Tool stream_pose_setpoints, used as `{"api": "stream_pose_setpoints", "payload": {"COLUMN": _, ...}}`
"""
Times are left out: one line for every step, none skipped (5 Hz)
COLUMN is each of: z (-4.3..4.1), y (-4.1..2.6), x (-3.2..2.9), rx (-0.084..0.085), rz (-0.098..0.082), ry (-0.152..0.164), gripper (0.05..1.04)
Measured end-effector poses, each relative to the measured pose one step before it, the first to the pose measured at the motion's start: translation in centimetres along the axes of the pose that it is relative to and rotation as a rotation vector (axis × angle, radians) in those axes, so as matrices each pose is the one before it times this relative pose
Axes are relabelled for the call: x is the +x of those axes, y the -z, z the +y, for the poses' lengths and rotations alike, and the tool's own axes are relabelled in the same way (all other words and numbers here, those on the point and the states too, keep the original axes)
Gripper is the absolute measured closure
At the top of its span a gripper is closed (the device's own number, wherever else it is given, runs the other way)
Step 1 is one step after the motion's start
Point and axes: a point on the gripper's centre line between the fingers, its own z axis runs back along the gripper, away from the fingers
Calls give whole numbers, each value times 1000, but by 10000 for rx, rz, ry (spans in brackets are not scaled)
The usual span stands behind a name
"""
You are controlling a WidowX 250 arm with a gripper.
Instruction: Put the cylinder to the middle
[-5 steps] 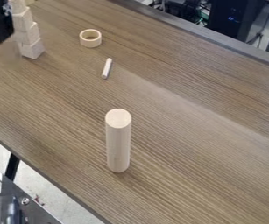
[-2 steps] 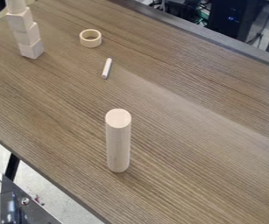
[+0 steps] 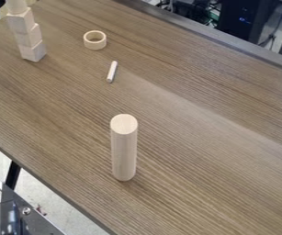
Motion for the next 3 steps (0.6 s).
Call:
{"api": "stream_pose_setpoints", "payload": {"z": -82, "y": -295, "x": 855, "rx": 54, "rz": -216, "ry": 109, "gripper": 84}}
{"api": "stream_pose_setpoints", "payload": {"z": -281, "y": 573, "x": 753, "rx": -92, "rz": 33, "ry": 72, "gripper": 84}}
{"api": "stream_pose_setpoints", "payload": {"z": 78, "y": 322, "x": 906, "rx": 26, "rz": -75, "ry": -32, "gripper": 84}}
